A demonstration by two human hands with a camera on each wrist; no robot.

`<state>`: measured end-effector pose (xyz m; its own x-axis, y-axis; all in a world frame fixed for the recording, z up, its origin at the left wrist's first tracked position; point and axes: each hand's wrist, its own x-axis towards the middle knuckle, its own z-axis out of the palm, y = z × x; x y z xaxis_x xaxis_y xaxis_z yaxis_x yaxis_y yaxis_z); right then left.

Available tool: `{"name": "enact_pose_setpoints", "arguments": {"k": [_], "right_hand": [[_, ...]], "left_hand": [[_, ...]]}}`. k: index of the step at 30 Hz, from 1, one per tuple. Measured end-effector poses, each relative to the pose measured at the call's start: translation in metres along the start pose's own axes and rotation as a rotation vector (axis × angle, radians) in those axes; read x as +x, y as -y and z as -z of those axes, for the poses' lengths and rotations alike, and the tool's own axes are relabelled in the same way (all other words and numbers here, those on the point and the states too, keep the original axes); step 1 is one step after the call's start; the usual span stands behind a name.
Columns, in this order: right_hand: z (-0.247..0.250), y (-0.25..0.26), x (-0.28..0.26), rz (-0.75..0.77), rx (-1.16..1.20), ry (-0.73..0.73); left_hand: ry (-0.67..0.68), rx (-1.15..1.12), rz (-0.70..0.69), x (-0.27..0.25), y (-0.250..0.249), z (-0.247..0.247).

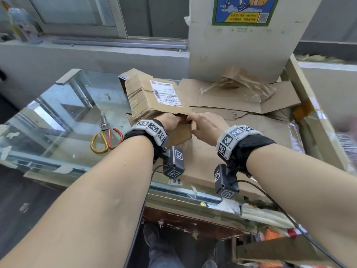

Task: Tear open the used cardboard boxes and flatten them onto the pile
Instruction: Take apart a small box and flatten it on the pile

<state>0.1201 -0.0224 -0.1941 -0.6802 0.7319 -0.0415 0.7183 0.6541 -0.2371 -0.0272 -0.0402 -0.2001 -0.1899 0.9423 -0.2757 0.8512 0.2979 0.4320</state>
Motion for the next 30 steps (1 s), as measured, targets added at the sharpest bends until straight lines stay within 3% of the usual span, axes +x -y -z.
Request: {"name": "enact_pose_setpoints", "arguments": {"k": [4, 12, 16, 22, 27, 30], "right_hand": [[-0.002, 0.005, 0.011, -0.071, 0.040, -0.003], [-0.008, 0.014, 0.018, -0.126, 0.120, -0.020], [-0.008, 0.014, 0.019, -0.111, 0.105, -0.001], [-0.002, 0.012, 0.019, -0.012, 0.051, 0.079], [0.003, 0.012, 0.020, 0.031, -0.011, 0.106], [0.003, 0.012, 0.014, 0.057, -0.019, 0.006]], "left_hand": [[0.035, 0.000, -0.061, -0.005, -0.004, 0.004], [0.088, -0.040, 0.042, -0.013, -0.005, 0.010], [0.069, -0.031, -0.013, -0.015, -0.002, 0.006], [0.103, 0.077, 0.012, -0.020, 0.002, -0.001], [0.085, -0.043, 0.059, -0.025, 0.000, 0.003], [0.036, -0.233, 0.064, -0.028, 0.000, 0.008]]}}
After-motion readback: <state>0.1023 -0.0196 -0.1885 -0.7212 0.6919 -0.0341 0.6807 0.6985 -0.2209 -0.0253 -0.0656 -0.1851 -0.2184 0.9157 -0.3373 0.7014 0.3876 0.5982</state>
